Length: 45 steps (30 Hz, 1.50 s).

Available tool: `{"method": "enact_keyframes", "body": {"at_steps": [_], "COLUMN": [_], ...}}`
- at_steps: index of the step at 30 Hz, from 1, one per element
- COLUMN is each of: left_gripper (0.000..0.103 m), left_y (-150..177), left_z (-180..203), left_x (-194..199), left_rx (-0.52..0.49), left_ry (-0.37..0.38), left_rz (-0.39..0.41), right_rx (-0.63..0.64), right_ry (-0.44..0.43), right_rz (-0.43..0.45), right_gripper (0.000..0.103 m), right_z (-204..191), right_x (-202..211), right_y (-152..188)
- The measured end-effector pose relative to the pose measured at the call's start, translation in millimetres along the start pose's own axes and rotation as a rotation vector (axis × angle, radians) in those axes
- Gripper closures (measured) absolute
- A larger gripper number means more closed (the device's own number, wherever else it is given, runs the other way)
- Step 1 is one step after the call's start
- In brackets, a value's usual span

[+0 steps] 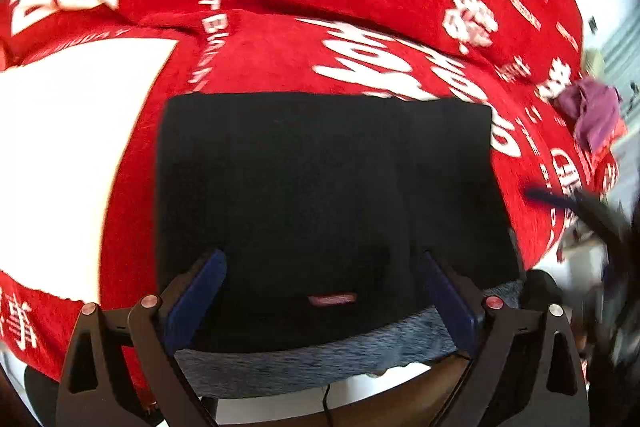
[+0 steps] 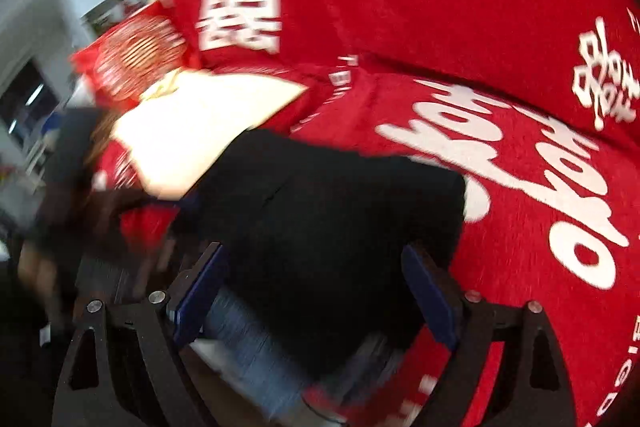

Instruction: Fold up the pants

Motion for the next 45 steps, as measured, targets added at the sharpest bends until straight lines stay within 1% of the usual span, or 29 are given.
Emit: {"method": "enact_keyframes", "body": {"at_steps": [2,3,4,5,7,8,10,12,13,15,16,18,20,22,23,24,25,26,27,28,29,31,32,34,38,40,42,43,45], "left_gripper": [0.005,0.005,0.005,0.005,0.005,0.005,0.005,0.005,0.005,0.005,0.005,0.005,0.005,0.005,0.005,0.005,0.005,0.005,0.005,0.005,0.005,0.005,0.005,0.005,0.005,0.005,0.005,0.005,0.005], "left_y": [-2,-3,-3,-3,-2,-2,-9,-22,-30,-47,-57,-74,-85,-92,-92,-92,-92,-89,-86,-83,-80,-75,-70,-64,-49,-44,-40,-39,-34], "left_z": [-7,-9,-7,-4,2,4,2,-8,-17,-36,-47,-61,-64,-61,-61,-63,-67,-70,-74,-76,-74,-65,-58,-48,-36,-33,-32,-33,-36], "left_x": [-5,-9,-11,-14,-12,-9,5,16,18,16,13,3,-5,-19,-25,-34,-48,-55,-58,-56,-49,-33,-25,-15,-6,-3,-4,-5,-3], "left_rx": [0.016,0.018,0.008,-0.008,-0.031,-0.033,-0.041,-0.039,-0.029,0.003,0.036,0.09,0.109,0.111,0.105,0.104,0.114,0.128,0.157,0.171,0.172,0.133,0.099,0.054,0.016,0.007,0.003,0.004,0.011], "left_ry": [-0.001,-0.01,-0.027,-0.045,-0.079,-0.076,-0.059,-0.091,-0.104,-0.103,-0.1,-0.066,-0.048,-0.07,-0.09,-0.129,-0.176,-0.173,-0.147,-0.137,-0.13,-0.148,-0.173,-0.2,-0.237,-0.243,-0.239,-0.237,-0.239], "left_rz": [-0.004,-0.007,-0.004,-0.003,0.005,0.015,0.059,0.101,0.108,0.105,0.099,0.085,0.085,0.064,0.055,0.031,-0.018,-0.044,-0.042,-0.027,0.0,0.058,0.088,0.12,0.138,0.137,0.13,0.124,0.117], "right_rx": [0.059,0.084,0.096,0.102,0.091,0.073,0.035,0.031,0.033,0.032,0.027,0.01,-0.016,-0.032,-0.038,-0.052,-0.065,-0.077,-0.088,-0.094,-0.09,-0.092,-0.094,-0.092,-0.073,-0.068,-0.051,-0.045,-0.061], "right_ry": [-0.028,-0.07,-0.094,-0.098,-0.028,-0.01,-0.035,-0.048,-0.045,-0.033,-0.027,-0.01,0.0,0.013,0.017,0.021,0.03,0.037,0.035,0.033,0.03,0.019,0.018,0.005,0.005,0.005,0.043,0.06,0.061], "right_rz": [-0.016,-0.039,-0.059,-0.088,-0.178,-0.198,-0.192,-0.19,-0.174,-0.141,-0.124,-0.08,-0.064,-0.051,-0.046,-0.048,-0.062,-0.088,-0.116,-0.125,-0.109,-0.113,-0.108,-0.07,-0.006,0.002,-0.017,-0.036,-0.101], "right_gripper": [0.012,0.012,0.012,0.012,0.011,0.011,0.011,0.01,0.01,0.01,0.01,0.01,0.01,0.01,0.01,0.01,0.01,0.01,0.01,0.01,0.01,0.01,0.01,0.01,0.01,0.01,0.009,0.008,0.007], "right_z": [-17,-26,-30,-32,-27,-23,-19,-18,-18,-17,-16,-13,-10,-9,-8,-6,-3,1,5,7,7,5,4,2,-6,-5,-2,2,14], "right_x": [8,6,2,-7,-31,-36,-32,-23,-17,-10,-7,-3,-8,-16,-20,-27,-33,-41,-48,-51,-49,-42,-38,-29,-28,-36,-51,-61,-82], "right_y": [19,29,35,41,53,55,54,49,45,34,30,18,6,-4,-8,-11,-12,-10,-7,-5,-4,-5,-5,-8,-28,-37,-45,-46,-44]}}
Point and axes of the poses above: each gripper's, at about its wrist camera, not at the fingertips, and x roughly against the way its jaws point, z to its right, y to its underside, the point moved 1 cm from there along -x, roughly the way its jaws point, and after that the axes turned 6 degrees about y, right-handed, at the moved point
